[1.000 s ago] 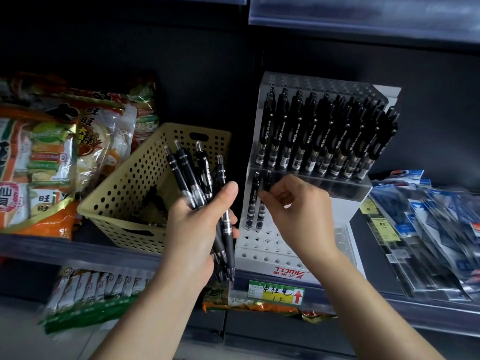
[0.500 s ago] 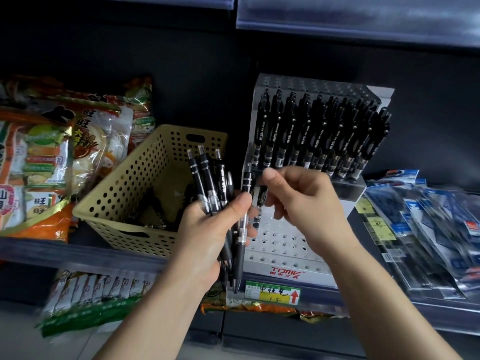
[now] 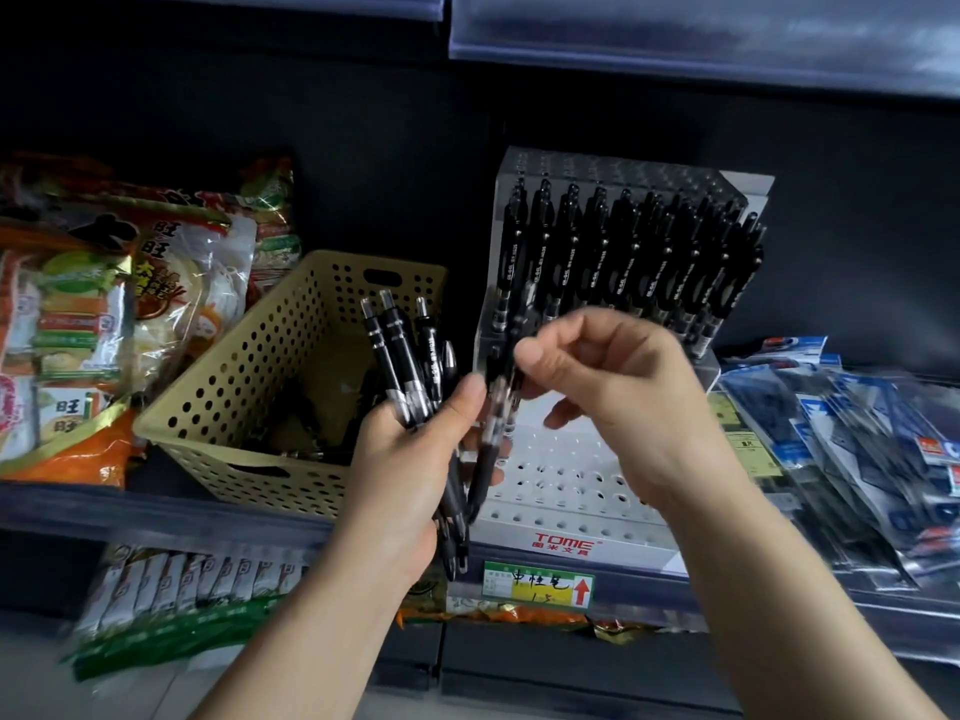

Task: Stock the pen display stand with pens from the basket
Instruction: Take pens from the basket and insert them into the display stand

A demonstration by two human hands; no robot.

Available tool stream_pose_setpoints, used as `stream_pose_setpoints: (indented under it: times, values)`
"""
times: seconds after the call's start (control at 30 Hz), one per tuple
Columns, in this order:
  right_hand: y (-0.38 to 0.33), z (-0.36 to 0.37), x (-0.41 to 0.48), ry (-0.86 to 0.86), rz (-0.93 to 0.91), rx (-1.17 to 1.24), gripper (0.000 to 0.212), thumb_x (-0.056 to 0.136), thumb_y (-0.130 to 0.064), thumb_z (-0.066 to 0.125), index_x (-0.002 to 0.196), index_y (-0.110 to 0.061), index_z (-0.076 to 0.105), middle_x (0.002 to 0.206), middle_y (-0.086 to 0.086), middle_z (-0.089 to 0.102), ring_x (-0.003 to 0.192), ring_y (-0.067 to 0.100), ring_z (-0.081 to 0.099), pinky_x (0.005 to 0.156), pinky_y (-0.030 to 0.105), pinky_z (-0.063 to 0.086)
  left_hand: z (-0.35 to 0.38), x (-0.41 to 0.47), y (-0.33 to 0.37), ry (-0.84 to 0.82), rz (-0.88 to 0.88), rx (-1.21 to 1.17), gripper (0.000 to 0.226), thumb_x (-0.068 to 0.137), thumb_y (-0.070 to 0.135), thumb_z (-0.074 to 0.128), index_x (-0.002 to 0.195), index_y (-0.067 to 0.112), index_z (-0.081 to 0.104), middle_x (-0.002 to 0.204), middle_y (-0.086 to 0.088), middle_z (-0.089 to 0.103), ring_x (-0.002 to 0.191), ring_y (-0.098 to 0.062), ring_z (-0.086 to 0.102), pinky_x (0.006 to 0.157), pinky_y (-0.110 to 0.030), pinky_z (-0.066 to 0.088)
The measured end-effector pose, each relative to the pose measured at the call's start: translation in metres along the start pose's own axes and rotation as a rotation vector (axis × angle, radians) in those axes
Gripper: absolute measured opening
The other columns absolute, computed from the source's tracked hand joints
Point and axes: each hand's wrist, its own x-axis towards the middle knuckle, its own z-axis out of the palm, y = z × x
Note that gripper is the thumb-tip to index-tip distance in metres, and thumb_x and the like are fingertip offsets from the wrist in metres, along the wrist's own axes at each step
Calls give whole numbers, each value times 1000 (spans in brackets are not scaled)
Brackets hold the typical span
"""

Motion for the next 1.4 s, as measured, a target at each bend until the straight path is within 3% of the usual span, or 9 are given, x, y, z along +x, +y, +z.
stream_pose_setpoints:
  times: [0.1, 0.17, 0.3, 0.47, 0.83, 0.97, 1.1, 1.23, 1.4]
  values:
    - [-7, -7, 1, 148, -91, -11, 12, 79, -18, 71, 75, -9, 63, 65, 6, 68, 61, 17, 64, 48, 23, 48, -2, 4, -5, 128, 0, -3, 14, 77, 26, 71, 83, 16, 65, 70, 3, 70, 58, -11, 64, 59, -37, 55]
    - [-9, -12, 2, 222, -135, -14, 12, 81, -17, 71, 74, -12, 62, 61, 2, 66, 58, 16, 61, 48, 24, 48, -2, 6, -5, 164, 13, 13, 10, 81, 23, 71, 78, 18, 63, 70, 1, 64, 52, -8, 55, 53, -35, 49]
    - [1, -15, 5, 362, -232, -273, 16, 84, -25, 72, 73, -19, 62, 66, 2, 66, 60, 21, 61, 55, 34, 52, -3, 8, -7, 135, 15, 24, 6, 83, 15, 69, 80, 16, 63, 68, 0, 56, 57, -12, 50, 41, -27, 42]
    - [20, -8, 7, 446, -318, -524, 14, 85, -25, 71, 76, -19, 61, 64, -15, 60, 58, 6, 57, 55, 25, 47, -1, 7, -10, 90, 48, 61, 11, 80, 11, 70, 82, 10, 59, 69, -4, 59, 56, -15, 53, 42, -28, 48]
    - [44, 0, 6, 385, -382, -758, 16, 82, -22, 72, 73, -13, 63, 64, -8, 63, 59, 10, 59, 55, 27, 47, -4, 6, -7, 66, 38, -20, 19, 80, 16, 69, 94, 4, 63, 76, -10, 66, 65, -21, 61, 53, -33, 55]
    - [48, 0, 5, 350, -318, -797, 18, 80, -22, 75, 69, -14, 63, 53, -16, 51, 51, 10, 53, 50, 26, 44, -5, 6, -4, 71, 22, -23, 24, 79, 20, 69, 96, 4, 63, 79, -10, 69, 67, -19, 64, 52, -31, 54]
    - [51, -2, 5, 309, -261, -810, 19, 79, -22, 76, 68, -14, 63, 51, -16, 50, 50, 12, 53, 51, 29, 45, -3, 4, 0, 87, 11, -38, 19, 79, 21, 69, 92, 8, 63, 83, -8, 67, 67, -18, 65, 51, -30, 54]
    - [49, -3, 5, 293, -242, -808, 20, 79, -23, 76, 67, -14, 62, 51, -13, 53, 51, 15, 55, 52, 31, 47, -1, 2, 3, 134, -23, -75, 16, 78, 21, 72, 88, 13, 62, 89, 1, 67, 79, -33, 67, 48, -24, 53]
    - [49, -3, 4, 273, -219, -808, 21, 81, -24, 74, 68, -13, 62, 53, -13, 55, 53, 14, 56, 54, 32, 48, 0, 1, 3, 158, -21, -72, 13, 78, 21, 71, 82, 15, 60, 86, 0, 66, 82, -32, 67, 50, -27, 55]
